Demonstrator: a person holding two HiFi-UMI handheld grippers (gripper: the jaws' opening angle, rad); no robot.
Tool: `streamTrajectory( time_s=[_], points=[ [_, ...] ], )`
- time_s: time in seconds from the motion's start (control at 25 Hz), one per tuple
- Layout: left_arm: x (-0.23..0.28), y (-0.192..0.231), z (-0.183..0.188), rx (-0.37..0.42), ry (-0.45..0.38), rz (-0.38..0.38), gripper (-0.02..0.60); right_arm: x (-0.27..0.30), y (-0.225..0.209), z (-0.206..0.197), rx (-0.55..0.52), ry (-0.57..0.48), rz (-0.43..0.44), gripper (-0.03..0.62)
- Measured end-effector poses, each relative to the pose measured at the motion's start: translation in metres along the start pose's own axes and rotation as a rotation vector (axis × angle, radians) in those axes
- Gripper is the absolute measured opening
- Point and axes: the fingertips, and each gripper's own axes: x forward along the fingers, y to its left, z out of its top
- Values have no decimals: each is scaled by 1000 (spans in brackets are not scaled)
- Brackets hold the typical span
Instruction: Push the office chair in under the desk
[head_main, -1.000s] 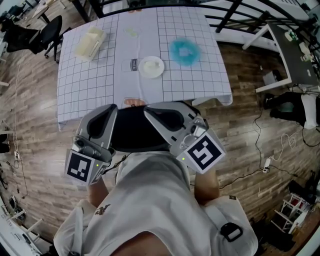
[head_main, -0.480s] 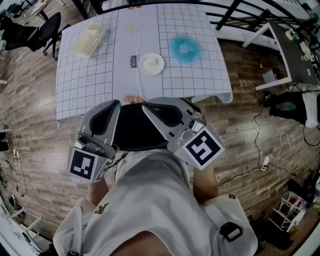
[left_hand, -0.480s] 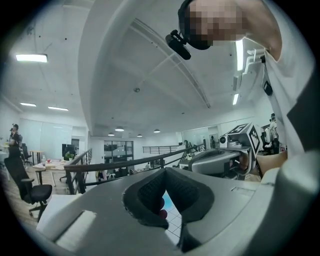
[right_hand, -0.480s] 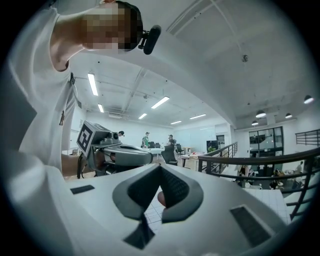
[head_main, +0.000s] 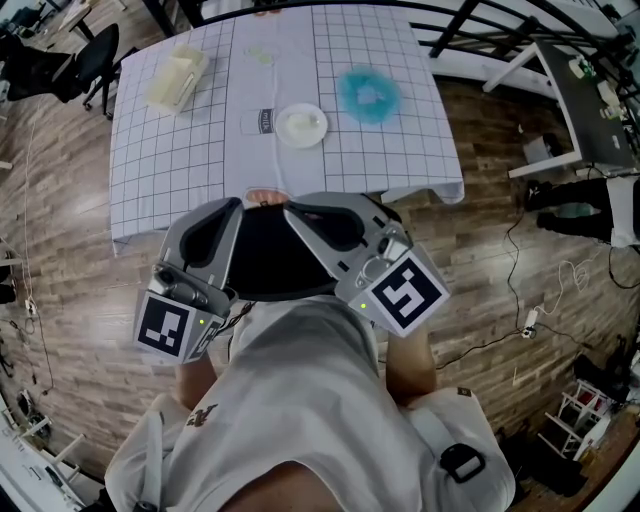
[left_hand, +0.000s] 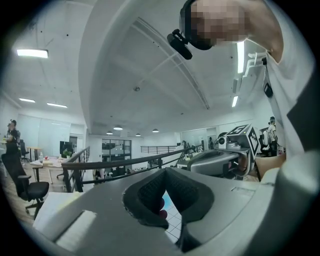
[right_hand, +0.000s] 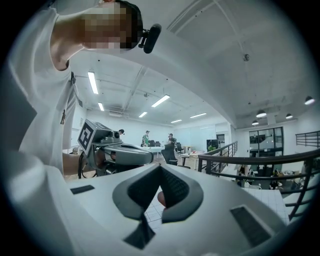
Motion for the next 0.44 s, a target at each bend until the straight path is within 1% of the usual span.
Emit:
streamTrajectory(
  time_s=[0.44],
  points=[
    [0, 3, -2, -10, 8, -4, 2, 1, 0, -1, 6, 10, 0, 3]
  ],
)
